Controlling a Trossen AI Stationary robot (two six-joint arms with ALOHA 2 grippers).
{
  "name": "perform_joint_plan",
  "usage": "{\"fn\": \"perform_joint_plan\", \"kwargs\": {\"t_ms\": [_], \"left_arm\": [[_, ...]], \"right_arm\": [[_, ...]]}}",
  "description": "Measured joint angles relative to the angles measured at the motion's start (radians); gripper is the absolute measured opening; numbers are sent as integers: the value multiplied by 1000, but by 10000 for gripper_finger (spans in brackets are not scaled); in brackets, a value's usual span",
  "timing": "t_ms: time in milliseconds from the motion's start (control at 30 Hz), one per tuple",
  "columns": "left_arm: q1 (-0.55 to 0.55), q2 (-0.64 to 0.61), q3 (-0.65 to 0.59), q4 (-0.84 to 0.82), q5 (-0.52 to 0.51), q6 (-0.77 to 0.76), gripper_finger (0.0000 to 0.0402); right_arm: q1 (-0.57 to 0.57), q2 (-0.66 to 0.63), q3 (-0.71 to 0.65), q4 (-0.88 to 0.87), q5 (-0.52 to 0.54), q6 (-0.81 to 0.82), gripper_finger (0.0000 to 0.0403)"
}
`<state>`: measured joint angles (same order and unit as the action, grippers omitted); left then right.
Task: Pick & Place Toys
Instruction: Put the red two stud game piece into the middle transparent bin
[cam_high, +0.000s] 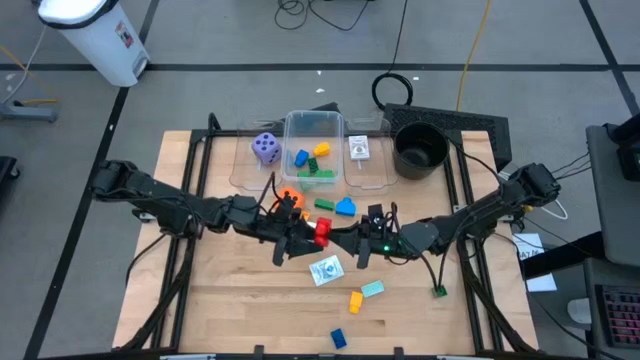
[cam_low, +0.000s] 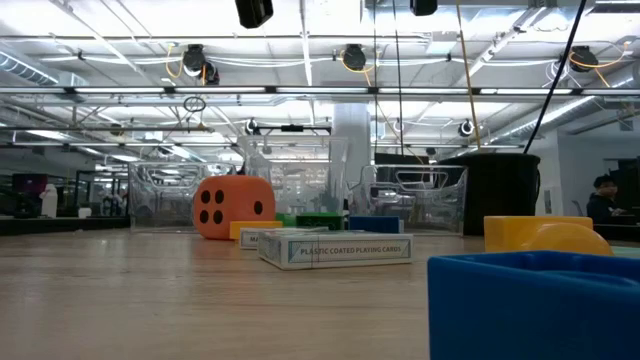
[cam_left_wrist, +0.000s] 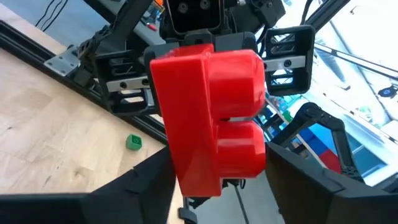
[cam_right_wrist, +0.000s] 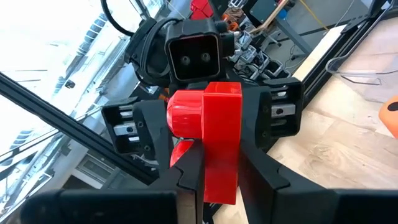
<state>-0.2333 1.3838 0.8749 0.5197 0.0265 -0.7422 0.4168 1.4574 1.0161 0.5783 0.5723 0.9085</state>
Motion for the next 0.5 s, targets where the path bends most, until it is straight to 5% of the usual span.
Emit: {"fn": "perform_joint_plan", "kwargs": {"t_ms": [200,500], "left_arm": [[0,0,0,7,11,-3,174],[0,0,0,6,17,13,191]], "right_arm": [[0,0,0,2,-10,-11,59],[0,0,0,1,-24,-14,69]]}}
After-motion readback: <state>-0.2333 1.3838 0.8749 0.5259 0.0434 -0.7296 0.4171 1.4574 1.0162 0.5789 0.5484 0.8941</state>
